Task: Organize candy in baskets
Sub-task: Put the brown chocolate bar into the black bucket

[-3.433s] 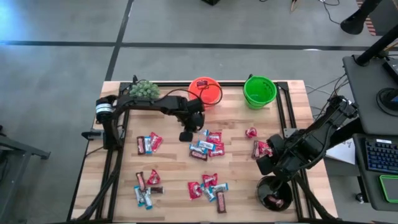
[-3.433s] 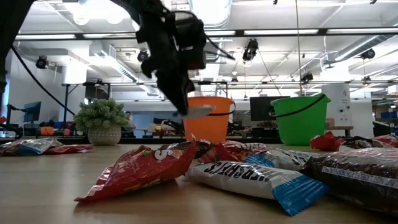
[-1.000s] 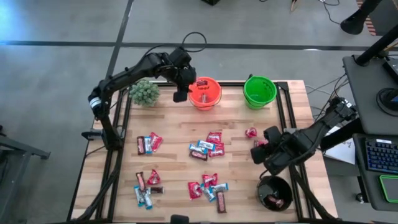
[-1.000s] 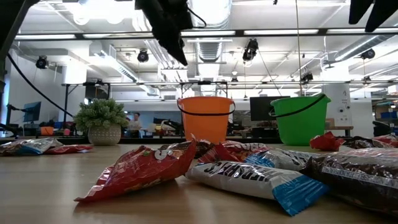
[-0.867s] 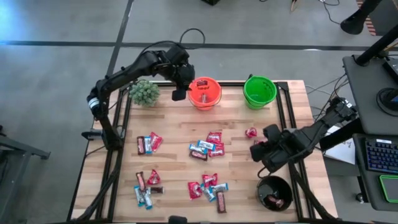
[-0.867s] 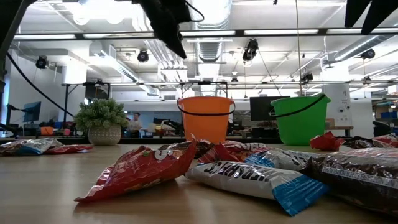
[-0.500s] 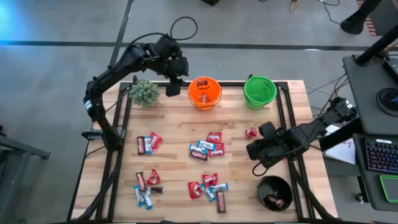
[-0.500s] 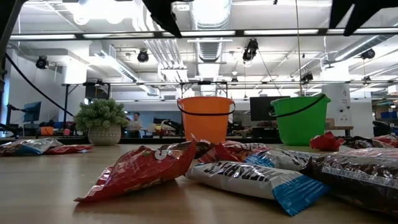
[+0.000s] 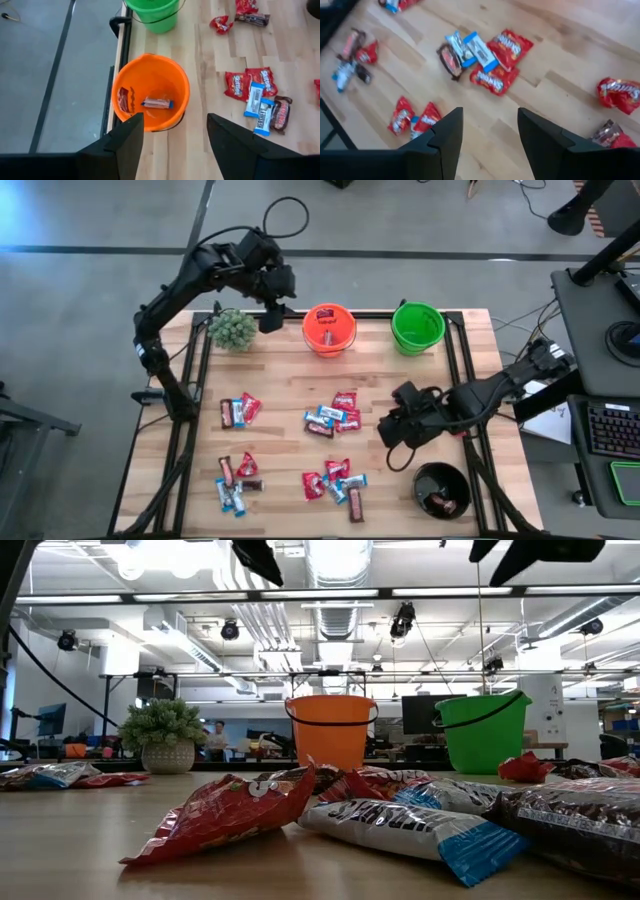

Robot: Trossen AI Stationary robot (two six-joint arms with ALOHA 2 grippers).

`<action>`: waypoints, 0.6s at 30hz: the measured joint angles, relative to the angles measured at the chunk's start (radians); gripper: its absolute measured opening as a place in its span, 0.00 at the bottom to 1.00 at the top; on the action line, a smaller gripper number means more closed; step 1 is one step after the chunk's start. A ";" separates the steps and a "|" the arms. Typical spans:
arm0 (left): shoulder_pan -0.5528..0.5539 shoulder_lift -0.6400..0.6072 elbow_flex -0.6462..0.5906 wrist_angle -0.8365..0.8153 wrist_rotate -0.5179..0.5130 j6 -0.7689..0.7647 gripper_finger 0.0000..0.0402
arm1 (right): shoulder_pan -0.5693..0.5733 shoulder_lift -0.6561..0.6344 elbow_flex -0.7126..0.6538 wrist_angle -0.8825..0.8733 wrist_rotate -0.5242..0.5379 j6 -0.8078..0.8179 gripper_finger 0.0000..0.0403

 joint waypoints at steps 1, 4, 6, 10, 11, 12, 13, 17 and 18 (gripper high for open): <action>0.000 0.000 0.003 -0.006 0.009 0.000 0.50 | 0.000 0.010 0.000 0.001 -0.008 -0.005 0.46; 0.001 0.000 0.016 -0.026 0.081 -0.011 0.50 | 0.000 0.041 0.000 0.001 -0.032 -0.017 0.50; 0.000 0.000 0.024 -0.027 0.109 -0.026 0.50 | 0.000 0.062 0.000 0.002 -0.050 -0.012 0.53; -0.002 0.000 0.047 -0.059 0.113 -0.068 0.50 | 0.000 0.105 0.000 0.012 -0.108 0.029 0.57; -0.002 0.000 0.051 -0.065 0.113 -0.075 0.50 | 0.000 0.114 0.000 0.020 -0.121 0.042 0.57; -0.002 -0.001 0.055 -0.072 0.113 -0.084 0.50 | 0.000 0.122 0.000 0.033 -0.135 0.049 0.58; -0.002 -0.001 0.061 -0.079 0.113 -0.088 0.50 | 0.000 0.132 0.000 0.047 -0.147 0.060 0.58; -0.003 -0.002 0.085 -0.098 0.113 -0.094 0.50 | 0.001 0.169 0.000 0.127 -0.213 0.110 0.58; -0.003 -0.002 0.091 -0.103 0.113 -0.100 0.50 | 0.001 0.180 0.000 0.148 -0.223 0.122 0.58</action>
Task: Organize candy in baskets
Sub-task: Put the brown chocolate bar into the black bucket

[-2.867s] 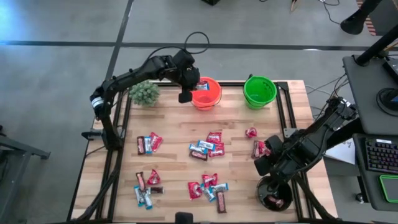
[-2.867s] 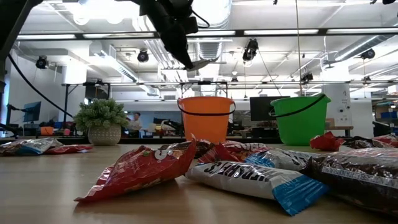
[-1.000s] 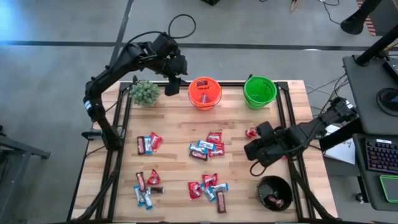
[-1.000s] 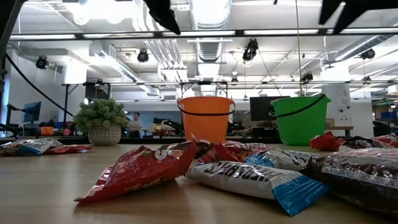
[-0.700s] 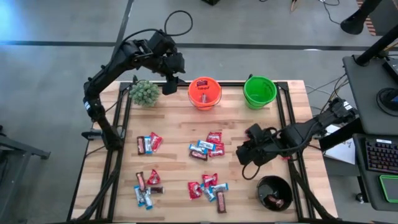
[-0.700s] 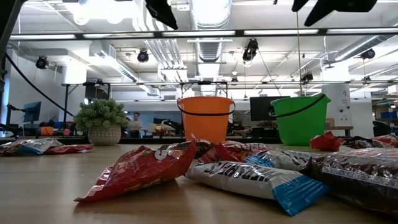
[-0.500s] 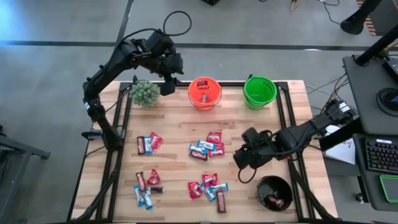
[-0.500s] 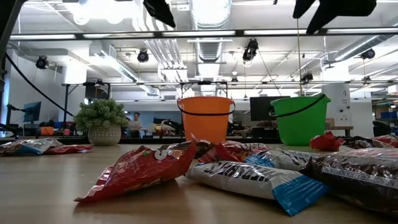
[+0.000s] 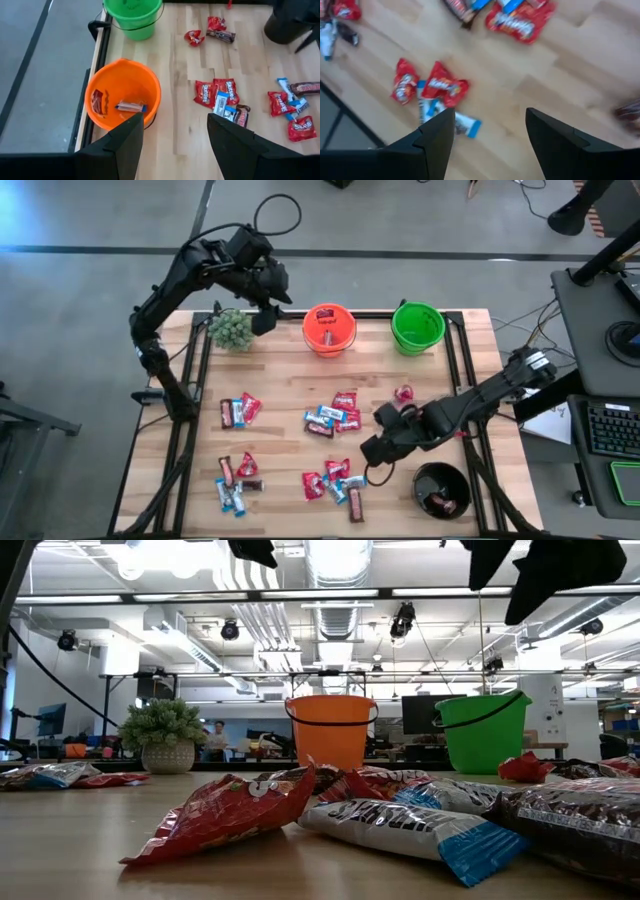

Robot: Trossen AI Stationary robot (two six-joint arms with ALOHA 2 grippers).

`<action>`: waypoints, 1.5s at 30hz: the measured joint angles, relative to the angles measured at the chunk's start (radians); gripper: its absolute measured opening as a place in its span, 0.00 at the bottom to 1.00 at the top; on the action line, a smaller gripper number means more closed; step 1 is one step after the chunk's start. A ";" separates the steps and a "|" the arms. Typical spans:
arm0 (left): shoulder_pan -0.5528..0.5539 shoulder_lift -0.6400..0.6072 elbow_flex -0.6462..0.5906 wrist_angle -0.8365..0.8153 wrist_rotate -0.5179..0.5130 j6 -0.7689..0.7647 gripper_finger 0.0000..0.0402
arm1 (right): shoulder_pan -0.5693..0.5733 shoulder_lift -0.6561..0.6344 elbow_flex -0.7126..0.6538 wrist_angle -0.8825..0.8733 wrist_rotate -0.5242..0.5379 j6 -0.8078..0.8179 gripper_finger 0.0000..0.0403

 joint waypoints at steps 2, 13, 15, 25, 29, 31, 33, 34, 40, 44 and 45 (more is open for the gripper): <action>0.000 0.000 0.010 -0.013 0.000 -0.009 0.50 | 0.000 0.020 0.000 0.044 -0.013 0.012 0.58; 0.000 -0.011 0.038 -0.068 -0.003 -0.008 0.50 | 0.021 0.159 0.061 0.187 -0.039 0.120 0.58; 0.000 -0.013 0.040 -0.067 -0.004 -0.008 0.50 | 0.023 0.179 0.089 0.187 -0.046 0.128 0.58; 0.000 -0.013 0.040 -0.063 -0.020 -0.007 0.50 | 0.061 0.287 0.199 0.186 -0.046 0.235 0.58; 0.000 -0.013 0.040 -0.063 -0.020 0.010 0.50 | 0.092 0.319 0.200 0.184 -0.064 0.337 0.58; 0.000 -0.013 0.040 -0.062 -0.020 0.015 0.50 | 0.107 0.328 0.200 0.189 -0.066 0.386 0.58; 0.000 -0.013 0.040 -0.062 -0.020 0.017 0.50 | 0.120 0.332 0.200 0.190 -0.066 0.424 0.58; 0.000 -0.013 0.040 -0.062 -0.020 0.017 0.50 | 0.125 0.334 0.200 0.191 -0.066 0.441 0.58; 0.000 -0.013 0.040 -0.057 -0.020 0.019 0.50 | 0.147 0.343 0.200 0.192 -0.065 0.511 0.58; 0.000 -0.013 0.040 -0.056 -0.020 0.032 0.50 | 0.151 0.356 0.200 0.198 -0.065 0.543 0.58; 0.000 -0.013 0.040 -0.056 -0.020 0.033 0.50 | 0.151 0.363 0.200 0.206 -0.064 0.547 0.58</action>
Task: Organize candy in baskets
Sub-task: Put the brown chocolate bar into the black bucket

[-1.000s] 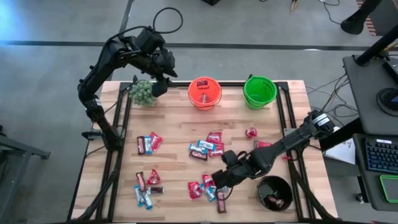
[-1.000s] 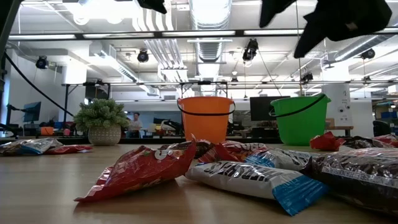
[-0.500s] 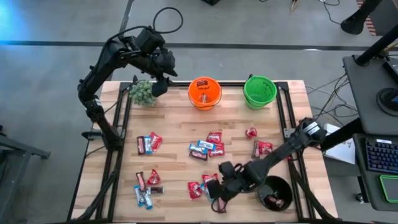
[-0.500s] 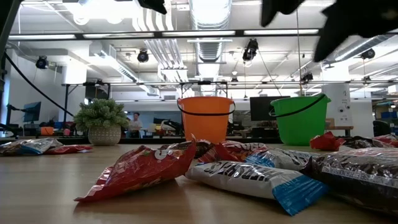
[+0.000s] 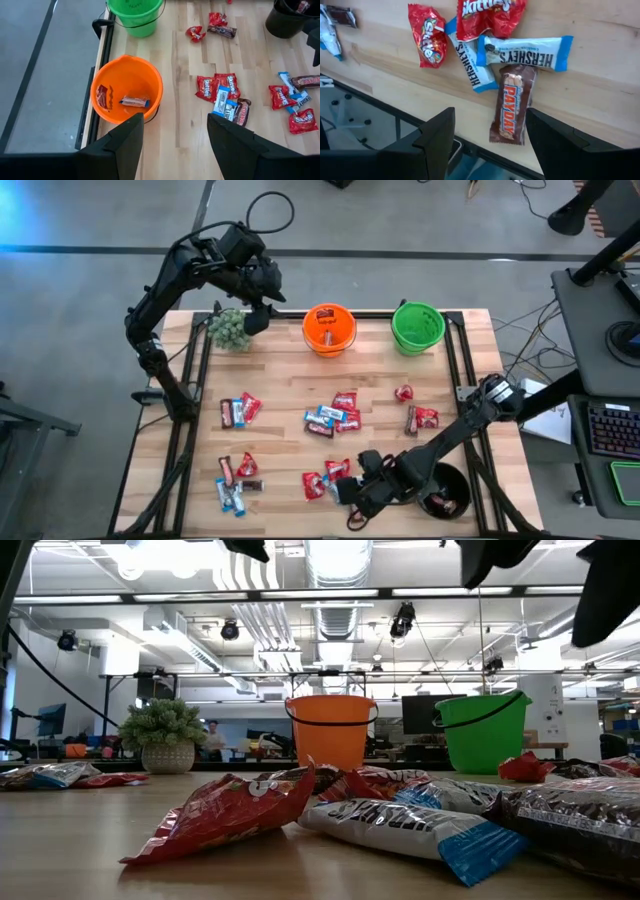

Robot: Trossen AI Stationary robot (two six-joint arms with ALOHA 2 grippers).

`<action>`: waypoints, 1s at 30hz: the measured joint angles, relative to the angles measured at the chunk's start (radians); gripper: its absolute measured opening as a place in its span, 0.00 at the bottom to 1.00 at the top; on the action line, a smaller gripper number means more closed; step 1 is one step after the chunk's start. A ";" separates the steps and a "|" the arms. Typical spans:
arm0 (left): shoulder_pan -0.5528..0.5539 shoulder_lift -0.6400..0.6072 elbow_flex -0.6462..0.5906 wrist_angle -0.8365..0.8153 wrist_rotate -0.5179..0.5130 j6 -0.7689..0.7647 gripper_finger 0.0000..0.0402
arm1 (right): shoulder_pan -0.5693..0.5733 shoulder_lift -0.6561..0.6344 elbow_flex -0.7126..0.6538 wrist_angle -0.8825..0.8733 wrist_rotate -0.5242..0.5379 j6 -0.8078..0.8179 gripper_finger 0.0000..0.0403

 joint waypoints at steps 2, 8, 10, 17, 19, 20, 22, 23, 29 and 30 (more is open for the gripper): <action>0.000 0.000 0.000 0.002 0.000 0.000 0.50 | 0.000 0.012 0.000 0.023 0.000 0.000 0.58; 0.000 0.000 0.000 0.002 0.000 0.002 0.50 | 0.000 0.047 0.000 0.051 -0.003 -0.006 0.58; 0.000 0.000 0.000 0.002 0.000 0.003 0.50 | 0.000 0.054 0.000 0.056 -0.004 -0.005 0.58; 0.000 0.000 0.000 0.002 0.000 0.004 0.50 | 0.017 0.098 0.000 0.067 -0.052 0.039 0.58; 0.000 0.000 0.000 0.002 0.000 0.004 0.50 | 0.028 0.110 0.000 0.068 -0.054 0.061 0.58; 0.000 0.000 0.000 0.002 0.000 0.004 0.50 | 0.033 0.114 0.000 0.070 -0.054 0.069 0.58; 0.000 0.000 0.000 0.002 0.000 0.004 0.50 | 0.041 0.116 0.000 0.073 -0.056 0.081 0.58; 0.000 0.000 -0.001 0.002 0.000 0.004 0.50 | 0.042 0.116 0.000 0.073 -0.056 0.082 0.58; 0.000 0.000 -0.001 0.002 0.000 0.004 0.50 | 0.041 0.117 -0.001 0.061 -0.053 0.081 0.58; 0.000 0.000 -0.001 0.002 0.000 0.004 0.50 | 0.041 0.119 -0.001 0.061 -0.053 0.081 0.58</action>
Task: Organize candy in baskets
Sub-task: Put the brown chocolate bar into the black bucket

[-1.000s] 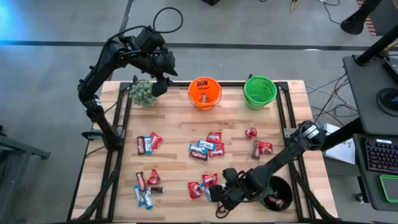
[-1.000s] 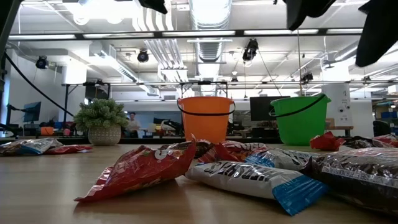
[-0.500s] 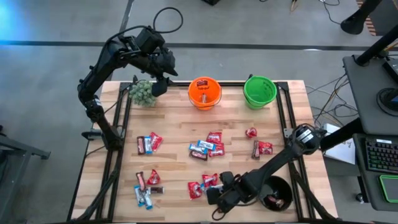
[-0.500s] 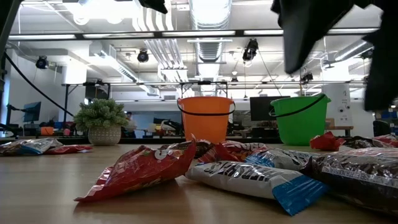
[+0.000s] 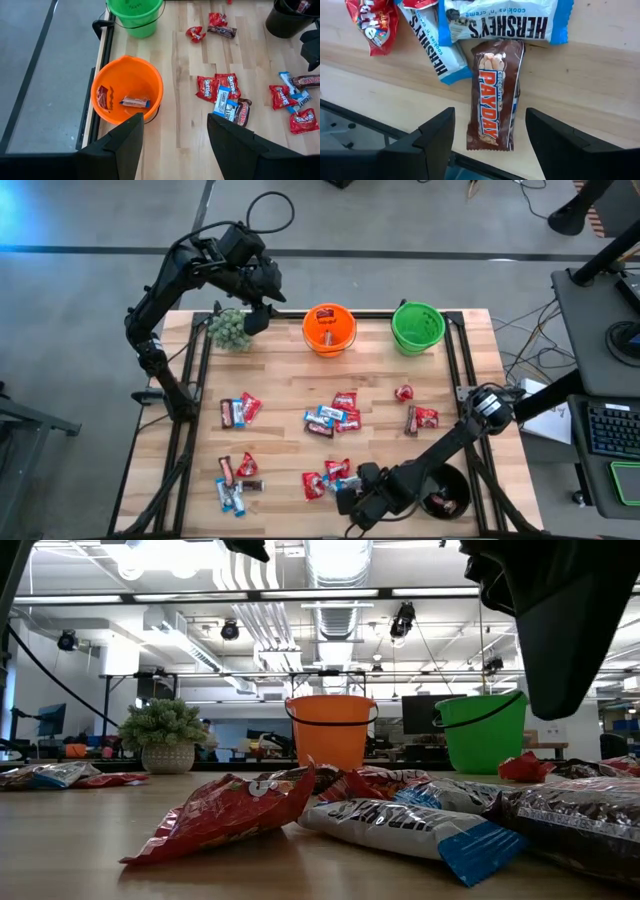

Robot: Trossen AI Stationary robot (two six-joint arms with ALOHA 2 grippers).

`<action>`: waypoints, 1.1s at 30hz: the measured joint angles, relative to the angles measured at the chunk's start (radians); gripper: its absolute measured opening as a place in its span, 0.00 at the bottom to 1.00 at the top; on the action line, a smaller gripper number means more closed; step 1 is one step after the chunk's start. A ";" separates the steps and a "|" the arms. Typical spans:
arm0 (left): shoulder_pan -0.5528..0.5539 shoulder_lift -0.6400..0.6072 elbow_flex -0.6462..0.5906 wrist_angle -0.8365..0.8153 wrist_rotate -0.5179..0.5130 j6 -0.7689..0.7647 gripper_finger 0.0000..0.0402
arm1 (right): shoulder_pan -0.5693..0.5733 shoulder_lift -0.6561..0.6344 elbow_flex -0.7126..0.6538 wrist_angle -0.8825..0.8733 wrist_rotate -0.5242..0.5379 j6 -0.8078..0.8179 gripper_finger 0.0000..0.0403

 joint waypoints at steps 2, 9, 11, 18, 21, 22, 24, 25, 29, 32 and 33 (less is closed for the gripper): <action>0.000 0.000 0.000 0.000 0.000 0.000 0.50 | 0.000 0.005 -0.003 -0.002 0.000 -0.001 0.58; 0.000 0.000 0.000 0.000 0.000 0.000 0.50 | 0.000 0.031 -0.005 0.006 -0.001 -0.018 0.58; 0.000 0.000 0.000 0.000 0.000 0.000 0.50 | -0.002 0.034 -0.005 0.008 -0.001 -0.021 0.58; 0.000 0.000 0.000 0.002 0.000 0.005 0.50 | -0.002 0.037 -0.012 0.026 0.000 -0.028 0.58; 0.000 0.000 0.000 0.003 0.000 0.005 0.50 | -0.002 0.037 -0.022 0.037 0.000 -0.029 0.58; 0.000 0.000 0.000 0.003 0.000 0.005 0.50 | -0.002 0.038 -0.025 0.046 0.000 -0.029 0.58; 0.000 0.000 0.000 0.003 0.000 0.005 0.50 | -0.003 0.046 -0.026 0.061 0.000 -0.029 0.58; 0.000 0.000 0.000 0.003 0.000 0.005 0.50 | -0.003 0.050 -0.027 0.068 -0.001 -0.029 0.57; 0.000 0.000 0.000 0.003 0.000 0.006 0.50 | -0.003 0.060 -0.028 0.108 0.000 -0.038 0.55; 0.000 0.000 0.000 0.003 0.000 0.007 0.50 | -0.003 0.060 -0.028 0.107 0.000 -0.028 0.50; 0.000 0.000 0.000 0.003 0.000 0.007 0.50 | -0.003 0.060 -0.028 0.107 0.000 -0.028 0.47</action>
